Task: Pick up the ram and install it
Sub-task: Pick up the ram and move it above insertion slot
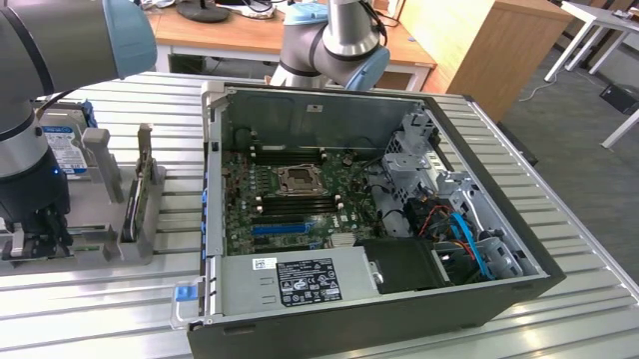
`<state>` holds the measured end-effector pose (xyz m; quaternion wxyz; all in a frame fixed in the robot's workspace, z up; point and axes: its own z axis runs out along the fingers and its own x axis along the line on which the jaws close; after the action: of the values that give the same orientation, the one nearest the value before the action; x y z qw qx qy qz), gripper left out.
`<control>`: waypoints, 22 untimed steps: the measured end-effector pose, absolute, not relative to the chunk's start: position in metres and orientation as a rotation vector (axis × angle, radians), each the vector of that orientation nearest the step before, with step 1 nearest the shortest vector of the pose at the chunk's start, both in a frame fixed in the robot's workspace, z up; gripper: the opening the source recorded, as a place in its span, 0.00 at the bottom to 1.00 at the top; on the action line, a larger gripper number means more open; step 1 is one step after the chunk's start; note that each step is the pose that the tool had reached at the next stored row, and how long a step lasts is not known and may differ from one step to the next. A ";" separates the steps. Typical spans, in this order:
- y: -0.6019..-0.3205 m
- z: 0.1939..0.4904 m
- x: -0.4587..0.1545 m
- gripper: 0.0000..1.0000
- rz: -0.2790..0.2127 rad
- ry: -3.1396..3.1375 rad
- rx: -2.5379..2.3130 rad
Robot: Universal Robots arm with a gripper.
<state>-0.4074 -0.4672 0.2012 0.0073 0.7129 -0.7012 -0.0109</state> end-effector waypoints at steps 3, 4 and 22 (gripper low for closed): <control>-0.467 0.201 -0.407 0.22 -0.034 -2.193 2.229; -0.467 0.201 -0.407 0.22 -0.034 -2.193 2.229; -0.468 0.201 -0.407 0.22 -0.034 -2.193 2.229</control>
<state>-0.4074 -0.4676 0.2008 0.0073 0.7129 -0.7012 -0.0109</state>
